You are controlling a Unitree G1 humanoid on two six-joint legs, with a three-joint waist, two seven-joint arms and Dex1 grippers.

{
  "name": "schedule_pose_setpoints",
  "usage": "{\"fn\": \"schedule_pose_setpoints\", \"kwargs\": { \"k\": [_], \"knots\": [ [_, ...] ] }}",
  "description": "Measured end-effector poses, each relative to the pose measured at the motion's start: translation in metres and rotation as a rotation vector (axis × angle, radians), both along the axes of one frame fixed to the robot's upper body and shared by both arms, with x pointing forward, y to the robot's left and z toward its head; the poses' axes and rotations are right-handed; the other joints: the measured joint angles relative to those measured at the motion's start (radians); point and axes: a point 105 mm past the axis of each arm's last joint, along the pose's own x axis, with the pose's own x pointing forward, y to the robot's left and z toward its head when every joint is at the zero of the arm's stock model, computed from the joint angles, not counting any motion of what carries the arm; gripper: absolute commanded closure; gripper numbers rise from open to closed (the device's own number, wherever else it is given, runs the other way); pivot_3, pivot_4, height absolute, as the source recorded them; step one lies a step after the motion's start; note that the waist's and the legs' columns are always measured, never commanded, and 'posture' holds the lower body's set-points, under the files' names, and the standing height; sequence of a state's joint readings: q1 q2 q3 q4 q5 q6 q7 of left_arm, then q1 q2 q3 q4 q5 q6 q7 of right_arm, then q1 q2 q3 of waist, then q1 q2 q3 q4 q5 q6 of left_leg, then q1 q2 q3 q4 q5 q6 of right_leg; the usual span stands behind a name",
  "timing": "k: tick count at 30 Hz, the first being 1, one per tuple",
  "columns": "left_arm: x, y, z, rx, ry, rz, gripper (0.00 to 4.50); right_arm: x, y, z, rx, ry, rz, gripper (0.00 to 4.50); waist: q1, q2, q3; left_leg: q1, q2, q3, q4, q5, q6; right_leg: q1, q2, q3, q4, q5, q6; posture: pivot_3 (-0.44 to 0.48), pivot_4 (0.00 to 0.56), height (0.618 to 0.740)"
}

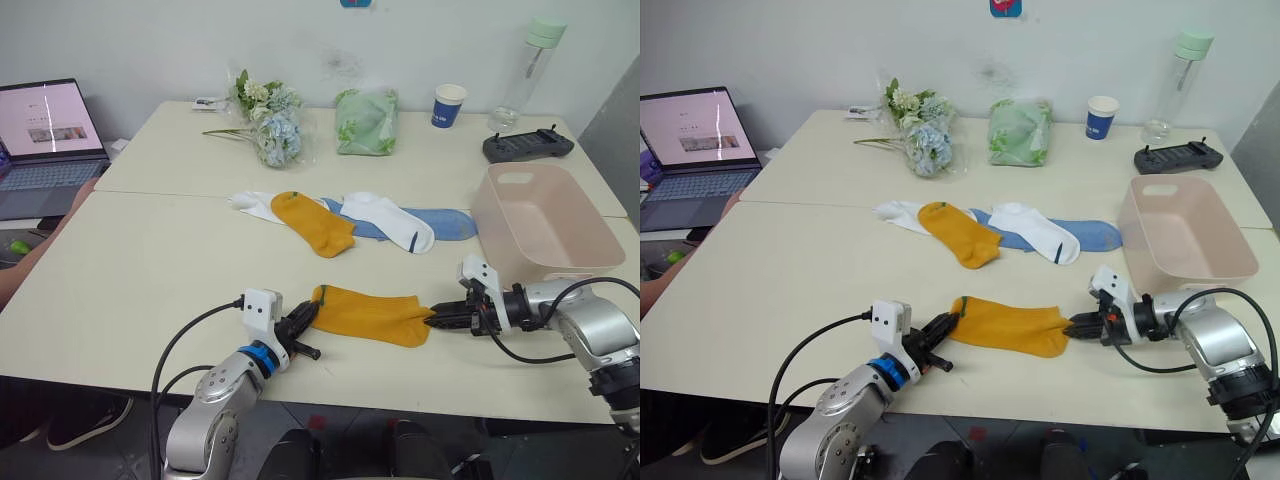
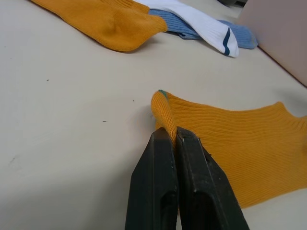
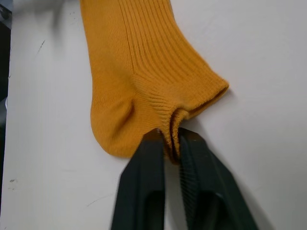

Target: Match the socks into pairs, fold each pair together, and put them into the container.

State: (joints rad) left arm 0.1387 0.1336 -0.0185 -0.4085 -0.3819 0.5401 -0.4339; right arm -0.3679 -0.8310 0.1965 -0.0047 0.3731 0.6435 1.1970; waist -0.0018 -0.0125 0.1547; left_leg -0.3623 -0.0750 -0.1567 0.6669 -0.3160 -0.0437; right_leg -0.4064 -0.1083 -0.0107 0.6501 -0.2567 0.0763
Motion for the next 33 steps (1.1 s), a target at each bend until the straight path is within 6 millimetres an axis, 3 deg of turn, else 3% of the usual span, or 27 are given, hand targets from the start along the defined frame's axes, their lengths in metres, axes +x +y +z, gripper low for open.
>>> {"fn": "schedule_pose_setpoints", "kwargs": {
  "k": [4, 9, 14, 19, 22, 24, 27, 30, 33],
  "knots": [
    [-0.007, 0.016, -0.002, 0.060, 0.028, -0.070, 2.29, -0.005, -0.014, 0.004, -0.005, -0.007, -0.068, 1.43, 0.002, 0.000, 0.000, 0.000, 0.000, -0.001, -0.001, 0.000, 0.000, 0.000, 0.000, -0.001, -0.001, 0.000, 0.000, 0.000, 0.150, 0.740],
    [0.001, 0.041, 0.022, 0.107, -0.012, -0.151, 2.29, -0.013, -0.018, 0.013, 0.071, -0.008, -0.196, 1.43, 0.001, 0.000, 0.000, 0.000, 0.000, 0.000, -0.001, 0.000, 0.000, 0.000, 0.000, 0.000, -0.001, 0.000, 0.000, 0.000, 0.150, 0.740],
    [0.027, 0.052, 0.042, 0.152, -0.040, -0.259, 2.29, -0.021, -0.011, 0.012, 0.178, 0.009, -0.348, 1.43, 0.001, 0.001, 0.000, 0.000, 0.000, -0.001, -0.001, 0.000, 0.000, 0.001, 0.000, -0.001, -0.001, 0.000, 0.000, 0.000, 0.150, 0.740],
    [0.045, 0.036, 0.032, 0.144, 0.007, -0.337, 2.29, -0.026, -0.003, 0.005, 0.163, 0.006, -0.394, 1.43, -0.003, 0.001, 0.000, 0.000, 0.000, -0.001, -0.001, 0.000, 0.000, 0.000, 0.001, -0.001, -0.001, 0.000, 0.000, 0.000, 0.150, 0.740],
    [0.047, 0.032, 0.019, 0.152, 0.041, -0.365, 2.29, -0.026, -0.002, 0.002, 0.156, 0.005, -0.414, 1.43, -0.009, 0.001, 0.000, 0.001, 0.000, -0.001, -0.001, 0.000, 0.000, 0.000, 0.001, -0.001, 0.000, 0.000, 0.000, 0.000, 0.150, 0.740],
    [0.044, 0.028, 0.014, 0.158, 0.061, -0.394, 2.70, -0.026, 0.001, 0.001, 0.157, 0.006, -0.417, 1.38, -0.009, 0.001, 0.000, 0.001, 0.000, -0.001, -0.001, 0.000, 0.000, 0.000, 0.001, -0.001, 0.000, 0.000, 0.000, 0.000, 0.150, 0.740],
    [0.042, 0.026, 0.011, 0.162, 0.063, -0.411, 3.54, -0.025, 0.002, -0.001, 0.161, 0.004, -0.430, 2.02, -0.008, 0.001, 0.000, 0.001, 0.000, -0.001, -0.001, 0.000, 0.000, 0.000, 0.001, -0.001, 0.000, 0.000, 0.000, 0.000, 0.150, 0.740],
    [0.042, 0.026, 0.013, 0.163, 0.051, -0.412, 4.48, -0.025, 0.006, -0.002, 0.178, 0.008, -0.434, 3.07, -0.008, 0.001, 0.000, 0.001, 0.000, -0.001, -0.001, 0.000, 0.000, 0.000, 0.001, -0.001, 0.000, 0.000, 0.000, 0.000, 0.150, 0.740],
    [0.042, 0.026, 0.013, 0.163, 0.049, -0.411, 4.50, -0.026, 0.012, -0.004, 0.193, 0.026, -0.426, 4.11, -0.008, 0.001, 0.000, 0.001, 0.000, -0.001, -0.001, 0.000, 0.000, 0.000, 0.001, -0.001, 0.000, 0.000, 0.000, 0.000, 0.150, 0.740]
  ]
}}
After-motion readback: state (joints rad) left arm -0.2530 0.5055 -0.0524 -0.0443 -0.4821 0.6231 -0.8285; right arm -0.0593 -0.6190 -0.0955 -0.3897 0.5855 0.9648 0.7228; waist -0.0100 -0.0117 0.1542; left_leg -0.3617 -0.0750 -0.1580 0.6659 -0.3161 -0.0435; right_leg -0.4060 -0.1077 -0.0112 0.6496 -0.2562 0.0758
